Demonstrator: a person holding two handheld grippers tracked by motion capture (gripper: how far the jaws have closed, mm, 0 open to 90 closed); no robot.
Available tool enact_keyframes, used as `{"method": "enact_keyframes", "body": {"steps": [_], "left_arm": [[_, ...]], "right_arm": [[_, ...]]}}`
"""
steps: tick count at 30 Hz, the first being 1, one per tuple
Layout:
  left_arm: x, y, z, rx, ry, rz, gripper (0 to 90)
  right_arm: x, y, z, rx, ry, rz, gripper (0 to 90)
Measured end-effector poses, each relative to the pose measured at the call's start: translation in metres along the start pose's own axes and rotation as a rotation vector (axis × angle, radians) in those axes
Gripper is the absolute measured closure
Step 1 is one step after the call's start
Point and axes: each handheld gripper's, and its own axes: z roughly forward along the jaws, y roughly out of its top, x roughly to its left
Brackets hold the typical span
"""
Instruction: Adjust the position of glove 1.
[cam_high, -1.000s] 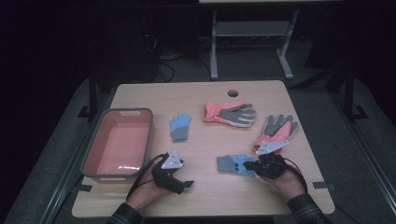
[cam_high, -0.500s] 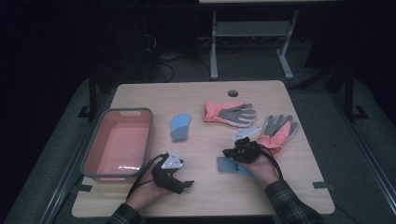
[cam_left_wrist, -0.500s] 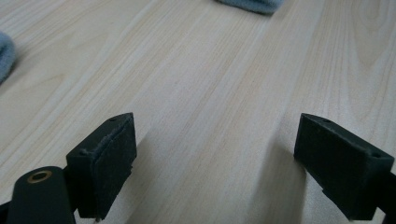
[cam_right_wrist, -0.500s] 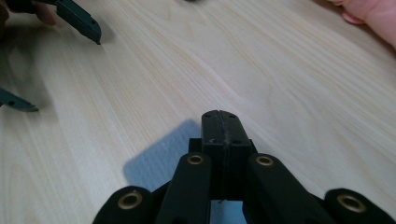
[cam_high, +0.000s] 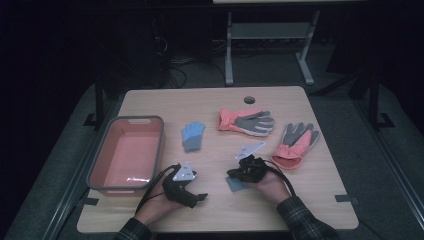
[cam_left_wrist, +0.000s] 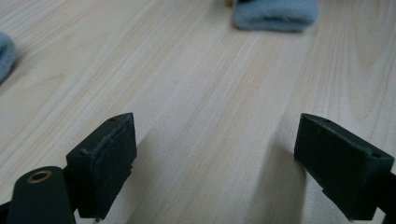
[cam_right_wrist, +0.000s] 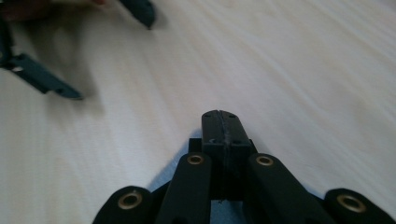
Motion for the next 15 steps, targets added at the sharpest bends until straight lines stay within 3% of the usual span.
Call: {"method": "enact_keyframes", "body": {"steps": [9, 11, 15], "left_arm": [[-0.001, 0.0, 0.0, -0.001, -0.003, -0.007, 12.5], [-0.001, 0.0, 0.0, 0.0, -0.002, -0.007, 12.5], [0.0, 0.0, 0.0, 0.0, -0.002, -0.004, 12.5]], "right_arm": [[0.029, 0.006, 0.012, 0.02, 0.049, -0.059, 90.0], [0.029, 0.006, 0.012, 0.02, 0.043, -0.078, 90.0], [0.022, 0.006, -0.004, -0.024, 0.02, -0.047, 89.8]]}}
